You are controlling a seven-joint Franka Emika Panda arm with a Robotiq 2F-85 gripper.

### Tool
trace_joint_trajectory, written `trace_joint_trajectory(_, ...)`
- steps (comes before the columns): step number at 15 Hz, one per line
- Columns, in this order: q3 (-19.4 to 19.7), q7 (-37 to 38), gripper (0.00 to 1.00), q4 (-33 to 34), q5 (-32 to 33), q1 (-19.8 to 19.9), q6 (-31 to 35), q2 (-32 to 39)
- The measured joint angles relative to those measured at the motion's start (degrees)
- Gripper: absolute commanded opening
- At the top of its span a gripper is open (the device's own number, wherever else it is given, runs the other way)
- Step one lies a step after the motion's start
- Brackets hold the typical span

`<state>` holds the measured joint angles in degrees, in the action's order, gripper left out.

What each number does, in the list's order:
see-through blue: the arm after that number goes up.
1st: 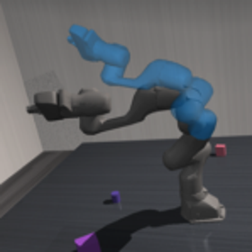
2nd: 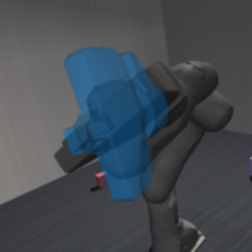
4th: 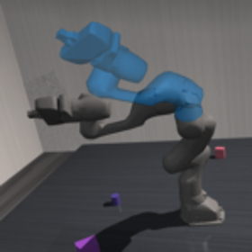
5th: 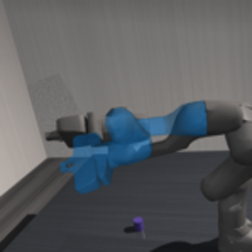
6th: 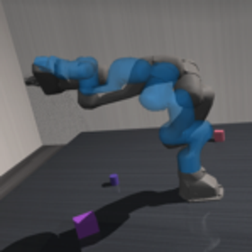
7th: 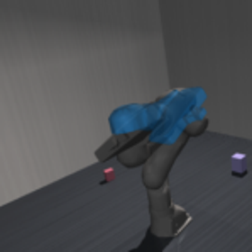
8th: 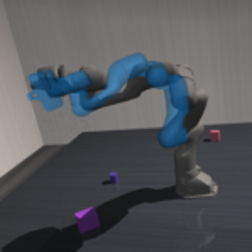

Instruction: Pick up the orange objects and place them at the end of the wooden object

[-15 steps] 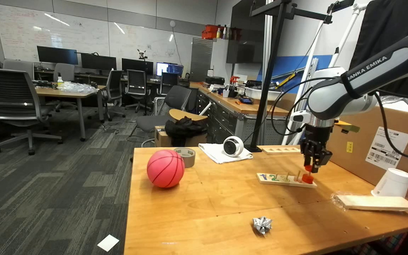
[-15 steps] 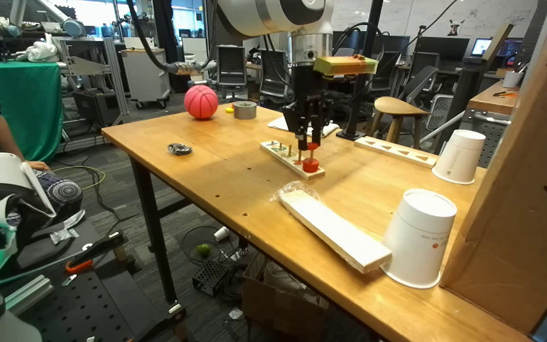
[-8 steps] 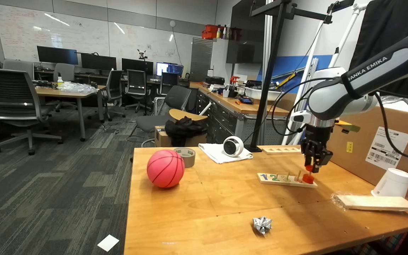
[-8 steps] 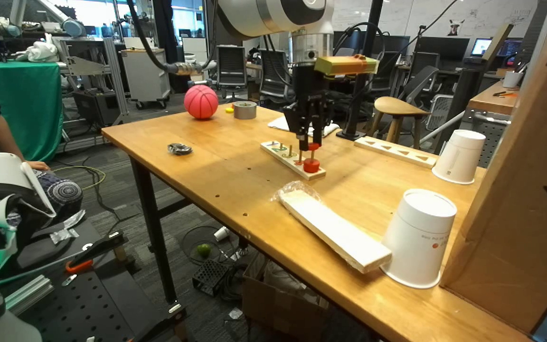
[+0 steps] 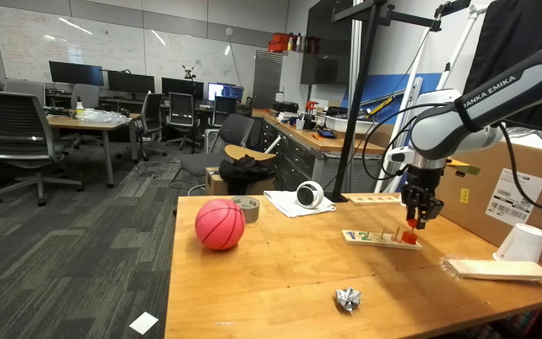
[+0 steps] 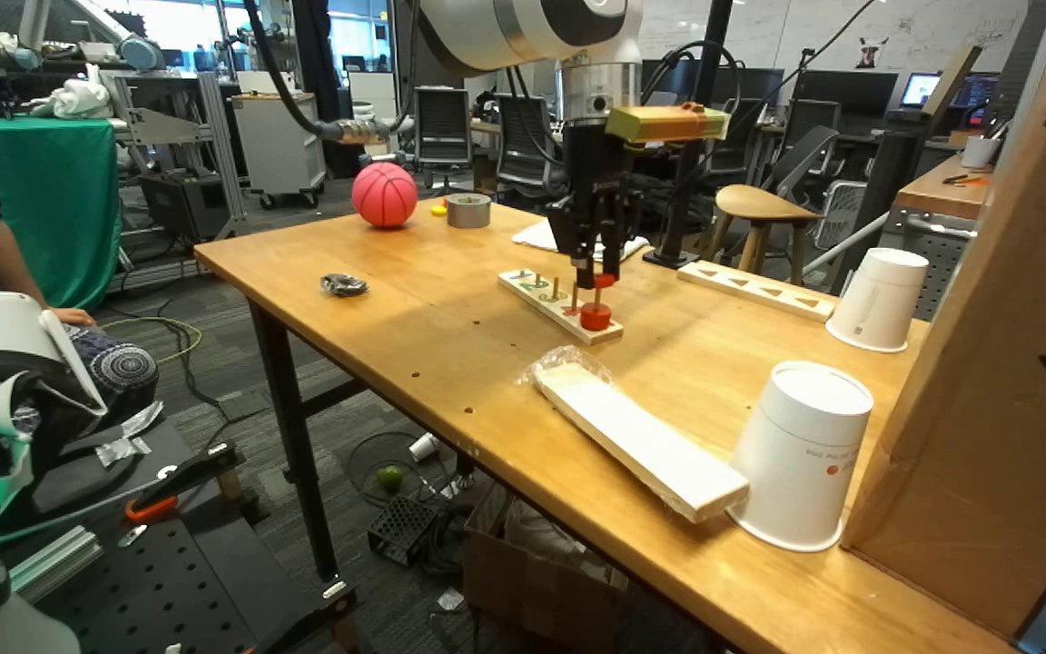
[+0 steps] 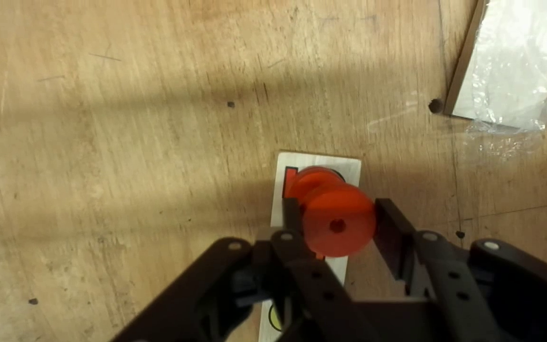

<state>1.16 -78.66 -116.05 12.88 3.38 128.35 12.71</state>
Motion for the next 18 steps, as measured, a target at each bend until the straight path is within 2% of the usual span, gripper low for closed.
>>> trace_joint_trajectory(18, 0.0, 0.0, 0.17, 0.0, -0.8, 0.4, 0.3, 0.0)
